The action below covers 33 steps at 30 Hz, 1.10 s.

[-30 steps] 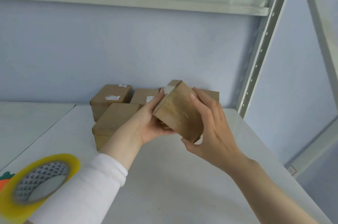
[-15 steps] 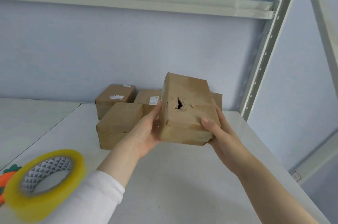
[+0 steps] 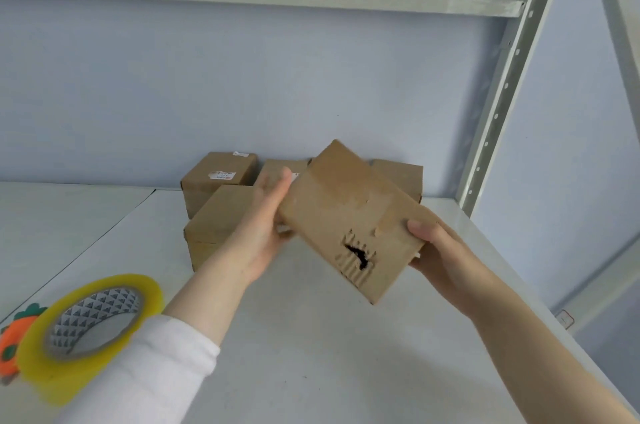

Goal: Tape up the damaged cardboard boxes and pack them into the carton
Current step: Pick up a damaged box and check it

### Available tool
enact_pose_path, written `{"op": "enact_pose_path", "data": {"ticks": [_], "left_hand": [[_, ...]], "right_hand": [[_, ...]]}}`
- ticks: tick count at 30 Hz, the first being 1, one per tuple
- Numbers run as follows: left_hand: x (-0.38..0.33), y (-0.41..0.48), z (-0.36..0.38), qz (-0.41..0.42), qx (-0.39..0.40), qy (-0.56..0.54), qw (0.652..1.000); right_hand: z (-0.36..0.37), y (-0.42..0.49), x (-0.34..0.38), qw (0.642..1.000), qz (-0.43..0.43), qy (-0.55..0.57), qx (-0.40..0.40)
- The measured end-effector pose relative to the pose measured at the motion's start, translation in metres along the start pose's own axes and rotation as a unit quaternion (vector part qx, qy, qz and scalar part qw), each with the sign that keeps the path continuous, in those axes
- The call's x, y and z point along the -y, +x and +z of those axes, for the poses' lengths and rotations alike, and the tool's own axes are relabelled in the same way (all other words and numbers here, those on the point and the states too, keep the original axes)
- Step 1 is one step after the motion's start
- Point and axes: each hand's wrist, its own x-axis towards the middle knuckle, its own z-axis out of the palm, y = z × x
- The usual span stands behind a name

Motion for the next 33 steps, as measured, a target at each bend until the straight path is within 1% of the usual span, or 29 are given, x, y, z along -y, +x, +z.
{"op": "enact_pose_path", "data": {"ticks": [1,3,4,5,7,9,11,12,15,17,18,20,21,22,24,27,28,29,31,33], "left_hand": [[-0.005,0.000,-0.007,0.001,0.021,0.013,1.000],[-0.010,-0.004,-0.014,-0.019,0.087,0.068,0.994],[-0.010,-0.007,-0.014,-0.032,0.113,0.092,0.989],[-0.008,-0.008,-0.012,-0.038,0.123,0.106,0.986],[-0.004,-0.008,-0.007,-0.032,0.088,0.086,0.992],[-0.001,-0.007,-0.001,-0.023,0.018,0.044,0.999],[0.007,-0.007,0.001,-0.019,-0.024,0.031,0.999],[0.010,-0.009,0.002,-0.020,-0.024,0.036,0.999],[0.009,-0.016,0.000,-0.039,0.003,0.080,0.996],[0.001,-0.017,-0.006,-0.037,0.017,0.137,0.990],[-0.003,-0.017,-0.007,-0.039,0.039,0.165,0.985],[-0.011,-0.020,-0.006,-0.070,0.114,0.206,0.969],[-0.013,-0.023,-0.003,-0.092,0.139,0.215,0.962],[-0.012,-0.023,-0.001,-0.103,0.146,0.216,0.960],[-0.009,-0.023,0.000,-0.105,0.116,0.192,0.969],[-0.004,-0.024,0.002,-0.105,0.050,0.104,0.988],[0.000,-0.026,0.003,-0.108,0.020,0.061,0.992],[0.003,-0.027,0.005,-0.114,-0.016,0.025,0.993],[0.011,-0.032,0.009,-0.131,-0.084,-0.019,0.988],[0.018,-0.037,0.011,-0.140,-0.132,-0.039,0.980]], "right_hand": [[-0.007,0.000,0.003,0.999,0.003,-0.028,0.032],[-0.015,0.000,0.011,0.993,0.016,-0.077,0.082],[-0.016,0.001,0.014,0.991,0.021,-0.095,0.093],[-0.016,0.004,0.016,0.991,0.022,-0.101,0.090],[-0.012,0.008,0.016,0.996,0.019,-0.078,0.038],[-0.008,0.011,0.010,0.999,0.014,-0.050,-0.007],[-0.007,0.011,0.000,0.999,0.017,-0.048,0.003],[-0.007,0.011,-0.004,0.998,0.019,-0.053,0.009],[-0.012,0.011,-0.004,0.998,0.025,-0.052,0.012],[-0.015,0.014,0.003,0.996,0.030,-0.069,0.045],[-0.015,0.015,0.006,0.993,0.034,-0.084,0.072],[-0.012,0.018,0.014,0.987,0.041,-0.105,0.115],[-0.009,0.020,0.016,0.985,0.042,-0.111,0.124],[-0.006,0.022,0.018,0.985,0.041,-0.117,0.123],[0.000,0.025,0.016,0.990,0.038,-0.110,0.083],[0.013,0.019,0.002,0.996,0.032,-0.062,-0.050],[0.020,0.014,-0.006,0.996,0.031,-0.045,-0.075],[0.028,0.009,-0.015,0.996,0.028,-0.018,-0.079],[0.045,0.000,-0.031,0.997,0.035,0.063,-0.040],[0.057,-0.006,-0.041,0.989,0.058,0.140,-0.008]]}}
